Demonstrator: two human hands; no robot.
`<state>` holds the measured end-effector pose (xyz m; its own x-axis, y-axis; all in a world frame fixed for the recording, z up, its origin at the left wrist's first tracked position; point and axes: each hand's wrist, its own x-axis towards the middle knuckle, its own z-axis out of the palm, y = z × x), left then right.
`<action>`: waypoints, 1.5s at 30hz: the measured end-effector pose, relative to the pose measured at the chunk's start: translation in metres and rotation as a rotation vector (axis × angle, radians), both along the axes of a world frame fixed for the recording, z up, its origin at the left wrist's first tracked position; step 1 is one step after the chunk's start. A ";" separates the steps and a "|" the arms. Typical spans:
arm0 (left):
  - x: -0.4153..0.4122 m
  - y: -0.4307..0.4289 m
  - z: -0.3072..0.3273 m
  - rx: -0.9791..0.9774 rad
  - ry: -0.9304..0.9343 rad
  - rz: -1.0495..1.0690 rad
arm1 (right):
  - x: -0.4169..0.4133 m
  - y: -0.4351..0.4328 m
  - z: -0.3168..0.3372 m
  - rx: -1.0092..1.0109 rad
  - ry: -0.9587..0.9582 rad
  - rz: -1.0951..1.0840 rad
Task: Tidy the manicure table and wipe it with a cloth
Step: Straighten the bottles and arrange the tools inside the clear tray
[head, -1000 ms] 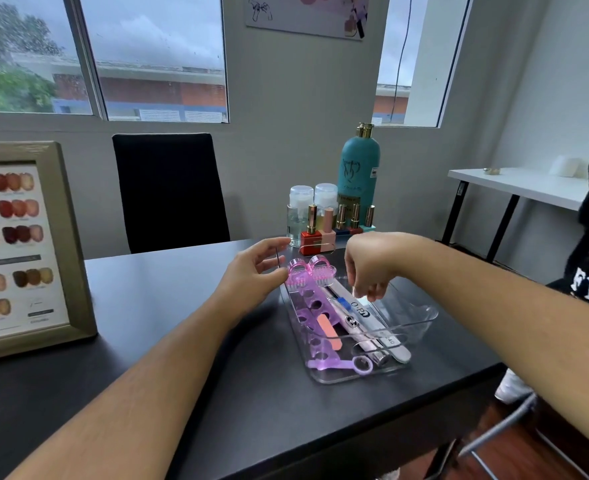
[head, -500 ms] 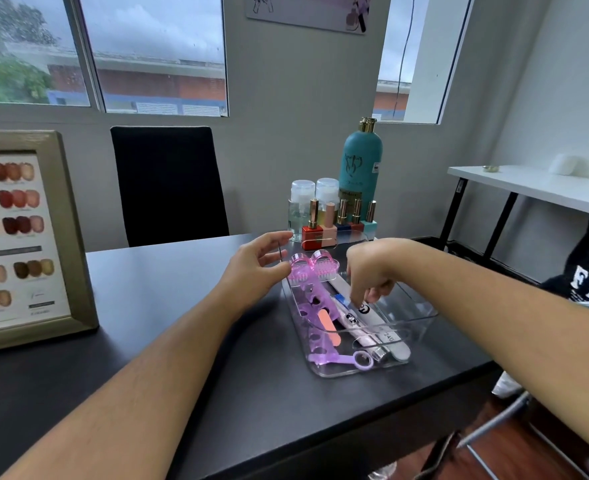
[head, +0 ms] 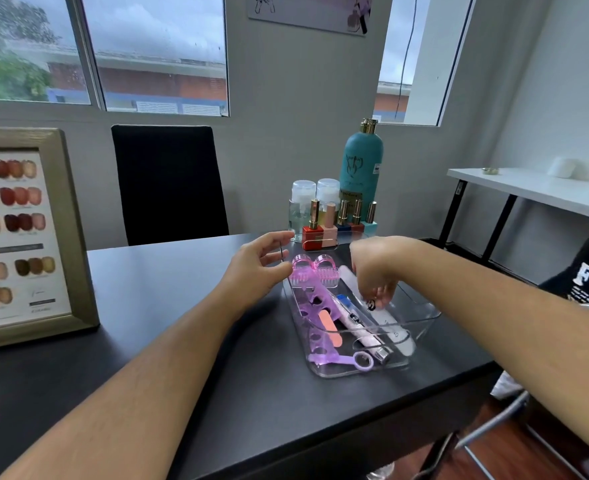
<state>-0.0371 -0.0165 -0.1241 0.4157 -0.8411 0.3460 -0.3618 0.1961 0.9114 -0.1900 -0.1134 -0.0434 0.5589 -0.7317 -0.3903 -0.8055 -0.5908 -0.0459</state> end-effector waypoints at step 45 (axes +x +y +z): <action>-0.002 0.003 0.004 -0.004 0.013 -0.007 | 0.020 -0.029 -0.017 -0.443 -0.325 0.454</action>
